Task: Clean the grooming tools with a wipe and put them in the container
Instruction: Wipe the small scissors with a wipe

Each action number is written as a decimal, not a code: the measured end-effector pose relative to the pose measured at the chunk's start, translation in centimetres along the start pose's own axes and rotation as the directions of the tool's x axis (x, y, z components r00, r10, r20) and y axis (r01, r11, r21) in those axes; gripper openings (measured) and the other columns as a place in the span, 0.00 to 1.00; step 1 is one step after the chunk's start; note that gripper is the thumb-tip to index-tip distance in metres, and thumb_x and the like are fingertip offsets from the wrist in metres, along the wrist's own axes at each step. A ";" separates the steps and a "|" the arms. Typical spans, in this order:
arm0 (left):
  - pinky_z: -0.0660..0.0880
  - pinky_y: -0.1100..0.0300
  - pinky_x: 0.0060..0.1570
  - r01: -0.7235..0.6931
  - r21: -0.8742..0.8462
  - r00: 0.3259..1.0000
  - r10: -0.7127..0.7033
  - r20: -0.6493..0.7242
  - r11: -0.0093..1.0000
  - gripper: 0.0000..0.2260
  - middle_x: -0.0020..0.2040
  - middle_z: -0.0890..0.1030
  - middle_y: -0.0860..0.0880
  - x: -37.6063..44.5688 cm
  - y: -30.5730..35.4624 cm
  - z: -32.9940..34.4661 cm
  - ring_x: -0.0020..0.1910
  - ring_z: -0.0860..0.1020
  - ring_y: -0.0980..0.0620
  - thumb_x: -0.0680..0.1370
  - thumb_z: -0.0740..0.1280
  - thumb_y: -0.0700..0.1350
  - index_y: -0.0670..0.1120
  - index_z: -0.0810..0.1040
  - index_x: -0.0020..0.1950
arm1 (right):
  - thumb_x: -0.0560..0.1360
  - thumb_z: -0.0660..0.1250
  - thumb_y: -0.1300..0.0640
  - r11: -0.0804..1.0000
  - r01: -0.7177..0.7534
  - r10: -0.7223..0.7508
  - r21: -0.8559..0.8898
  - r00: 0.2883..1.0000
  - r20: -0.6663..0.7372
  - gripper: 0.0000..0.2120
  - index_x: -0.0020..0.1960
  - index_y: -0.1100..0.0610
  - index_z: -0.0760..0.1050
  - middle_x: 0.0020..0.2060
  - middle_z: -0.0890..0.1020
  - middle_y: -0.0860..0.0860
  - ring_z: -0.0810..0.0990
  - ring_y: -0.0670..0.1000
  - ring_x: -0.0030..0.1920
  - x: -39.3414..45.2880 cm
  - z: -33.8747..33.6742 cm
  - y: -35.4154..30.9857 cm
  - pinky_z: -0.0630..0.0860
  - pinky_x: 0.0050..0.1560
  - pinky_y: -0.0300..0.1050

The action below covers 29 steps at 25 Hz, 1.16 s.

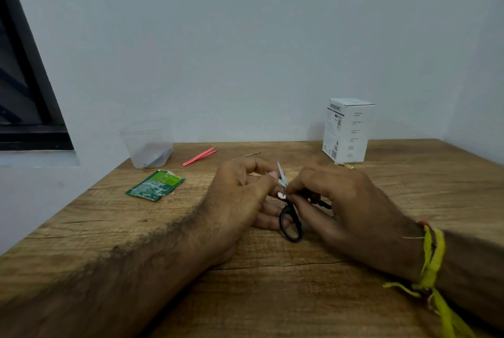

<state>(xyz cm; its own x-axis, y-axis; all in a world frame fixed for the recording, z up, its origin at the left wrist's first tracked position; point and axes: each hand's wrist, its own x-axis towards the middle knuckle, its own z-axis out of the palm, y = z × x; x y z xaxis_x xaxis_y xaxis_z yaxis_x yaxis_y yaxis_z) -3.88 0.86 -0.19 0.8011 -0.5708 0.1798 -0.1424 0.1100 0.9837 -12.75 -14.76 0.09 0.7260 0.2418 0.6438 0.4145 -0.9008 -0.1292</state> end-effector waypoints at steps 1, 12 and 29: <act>0.82 0.54 0.30 0.000 0.000 1.000 0.000 -0.002 1.000 0.04 0.39 0.86 0.42 0.1 -0.1 0.0 0.30 0.84 0.40 0.83 0.64 0.39 0.41 0.78 0.51 | 0.78 0.66 0.57 1.000 -0.008 0.008 0.017 1.000 -0.012 0.04 0.48 0.54 0.79 0.40 0.77 0.44 0.75 0.46 0.40 0.0 0.0 0.1 0.75 0.41 0.48; 0.80 0.57 0.27 0.023 -0.002 0.999 -0.024 -0.046 1.000 0.04 0.40 0.85 0.41 0.3 -0.1 0.1 0.29 0.84 0.40 0.82 0.65 0.39 0.41 0.79 0.53 | 0.74 0.69 0.58 0.999 -0.013 0.012 0.048 1.000 0.018 0.01 0.44 0.54 0.80 0.36 0.76 0.41 0.74 0.43 0.38 0.1 -0.1 0.1 0.72 0.38 0.40; 0.82 0.56 0.34 -0.132 0.072 0.991 0.132 0.004 0.989 0.06 0.42 0.87 0.43 0.1 1.2 -1.3 0.37 0.86 0.45 0.80 0.68 0.40 0.43 0.79 0.57 | 0.73 0.73 0.57 0.556 -0.532 0.543 0.639 0.814 0.205 0.02 0.44 0.55 0.83 0.32 0.77 0.61 0.70 0.53 0.30 0.4 -0.3 1.6 0.68 0.29 0.43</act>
<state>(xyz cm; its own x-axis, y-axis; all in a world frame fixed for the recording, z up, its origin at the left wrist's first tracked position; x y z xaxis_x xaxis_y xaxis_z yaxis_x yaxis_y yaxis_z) -3.25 2.00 1.01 0.7730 -0.5545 0.3082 -0.2881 0.1259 0.9493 -11.98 -16.22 0.37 0.9288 -0.2184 0.2992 0.1950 -0.3986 -0.8962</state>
